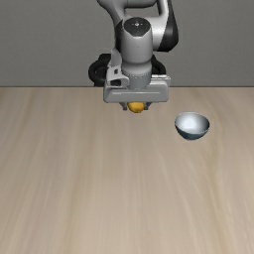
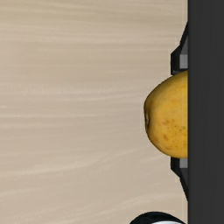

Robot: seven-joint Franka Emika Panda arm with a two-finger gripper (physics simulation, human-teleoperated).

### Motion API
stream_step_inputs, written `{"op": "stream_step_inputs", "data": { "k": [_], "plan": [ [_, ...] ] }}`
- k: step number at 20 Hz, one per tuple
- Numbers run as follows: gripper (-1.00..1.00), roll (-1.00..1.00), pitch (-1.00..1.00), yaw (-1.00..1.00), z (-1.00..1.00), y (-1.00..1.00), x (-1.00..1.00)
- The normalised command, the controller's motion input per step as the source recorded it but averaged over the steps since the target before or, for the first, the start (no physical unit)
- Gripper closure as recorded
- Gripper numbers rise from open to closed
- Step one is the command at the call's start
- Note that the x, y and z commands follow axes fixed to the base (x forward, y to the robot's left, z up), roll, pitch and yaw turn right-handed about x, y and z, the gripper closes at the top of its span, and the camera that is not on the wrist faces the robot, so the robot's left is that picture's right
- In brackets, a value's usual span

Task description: Pick the mango and place it on the bowl

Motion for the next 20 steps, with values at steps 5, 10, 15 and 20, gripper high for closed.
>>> {"op": "stream_step_inputs", "data": {
  "k": [5,10,15,20],
  "plan": [
    [1.0,0.0,0.0,0.0,0.0,1.0,0.0],
    [1.0,0.0,0.0,0.0,0.0,1.0,0.0],
    [1.0,0.0,0.0,0.0,0.0,0.8,0.2],
    [-1.0,0.0,0.0,0.0,0.0,0.0,0.0]
  ]
}}
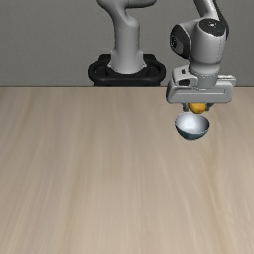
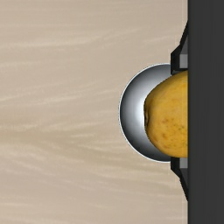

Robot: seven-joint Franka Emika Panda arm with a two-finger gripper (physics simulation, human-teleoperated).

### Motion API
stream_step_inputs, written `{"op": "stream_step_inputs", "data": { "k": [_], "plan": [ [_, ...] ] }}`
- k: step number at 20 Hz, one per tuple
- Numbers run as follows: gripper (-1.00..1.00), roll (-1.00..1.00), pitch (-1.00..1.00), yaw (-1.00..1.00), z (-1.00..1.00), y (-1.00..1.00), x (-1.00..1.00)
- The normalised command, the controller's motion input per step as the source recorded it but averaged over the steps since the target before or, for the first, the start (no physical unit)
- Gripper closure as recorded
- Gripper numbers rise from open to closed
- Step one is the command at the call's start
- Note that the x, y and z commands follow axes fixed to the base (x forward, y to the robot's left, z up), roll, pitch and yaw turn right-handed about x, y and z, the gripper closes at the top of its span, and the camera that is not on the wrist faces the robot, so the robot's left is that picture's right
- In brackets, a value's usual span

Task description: Pick the mango and place it on the bowl

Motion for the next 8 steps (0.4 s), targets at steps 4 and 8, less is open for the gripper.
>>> {"op": "stream_step_inputs", "data": {
  "k": [4,8],
  "plan": [
    [-1.0,0.0,0.0,0.0,0.0,0.0,0.0],
    [-1.0,0.0,0.0,0.0,0.0,0.0,0.0]
  ]
}}
